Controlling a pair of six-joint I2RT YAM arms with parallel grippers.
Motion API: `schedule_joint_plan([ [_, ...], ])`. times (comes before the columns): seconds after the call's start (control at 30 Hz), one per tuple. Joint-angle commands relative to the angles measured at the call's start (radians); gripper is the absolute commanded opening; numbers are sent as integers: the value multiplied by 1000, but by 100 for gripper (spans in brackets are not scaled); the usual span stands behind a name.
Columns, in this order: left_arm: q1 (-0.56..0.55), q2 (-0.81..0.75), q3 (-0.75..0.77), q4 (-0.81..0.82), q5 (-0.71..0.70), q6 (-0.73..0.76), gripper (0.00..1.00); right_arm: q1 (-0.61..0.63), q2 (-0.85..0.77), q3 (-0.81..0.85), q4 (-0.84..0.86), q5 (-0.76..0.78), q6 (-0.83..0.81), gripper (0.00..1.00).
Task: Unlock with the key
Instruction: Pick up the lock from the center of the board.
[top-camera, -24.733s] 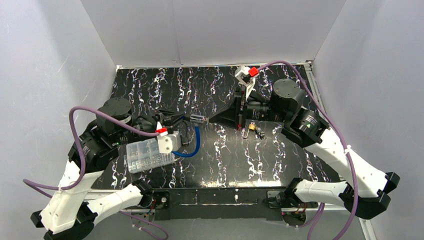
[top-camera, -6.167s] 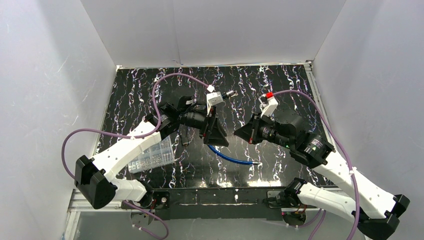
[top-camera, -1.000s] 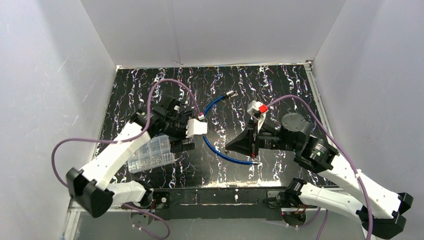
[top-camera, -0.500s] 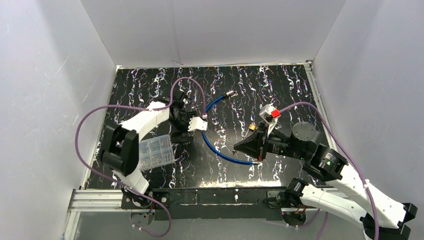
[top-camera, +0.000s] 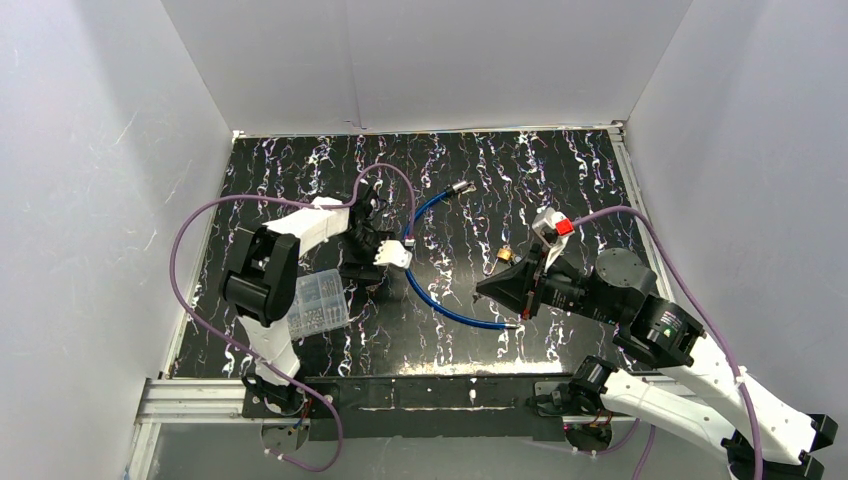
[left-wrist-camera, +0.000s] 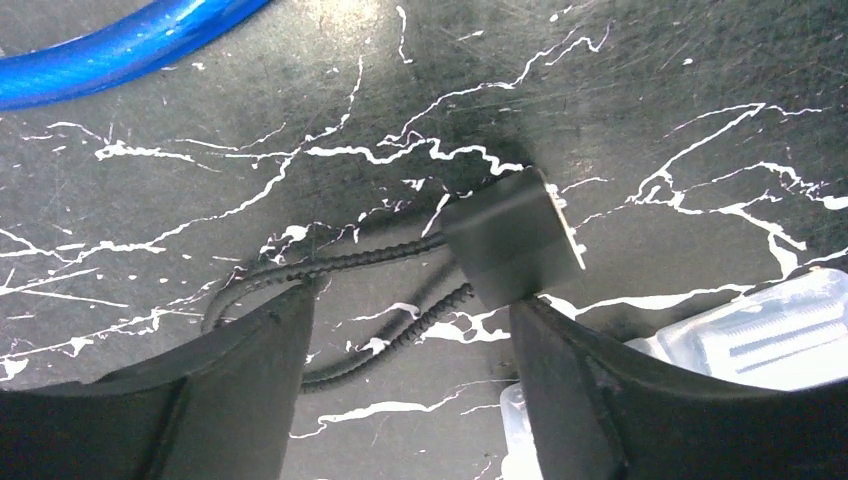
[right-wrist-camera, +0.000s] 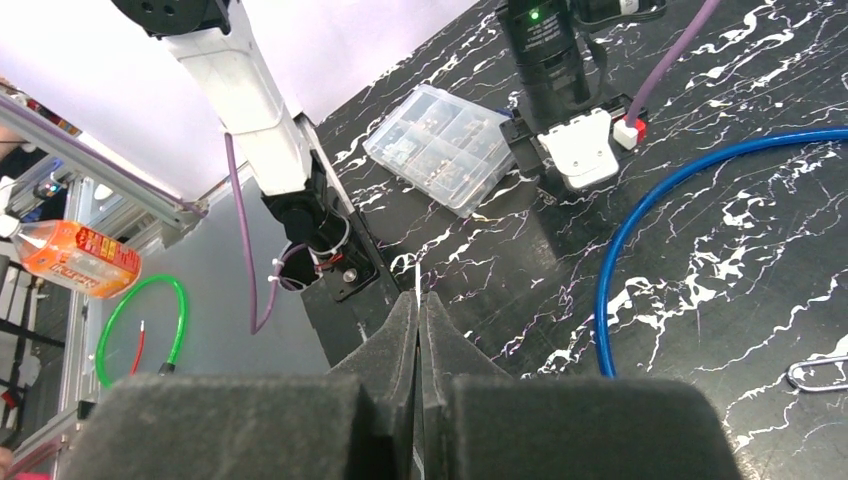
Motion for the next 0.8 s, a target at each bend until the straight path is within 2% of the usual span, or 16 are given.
schedule_joint_plan([
  [0.0,-31,-17,-40,30,37,-41,61,-8,-11,24,34,28,-10,1],
  [0.17,-83,-30,-61,36,82,-144,45,-12,-8,21,34,27,-7,1],
  [0.37,-120,-61,-54,6,121,-194,44,-15,-10,13,31,27,-2,1],
  [0.43,-123,-80,-52,-10,128,-192,47,-17,-10,10,31,26,0,1],
  [0.6,-123,-134,-63,-39,130,-133,66,-21,-3,6,39,19,0,1],
  [0.77,-123,-168,-100,16,125,-27,70,-29,2,5,46,13,0,1],
])
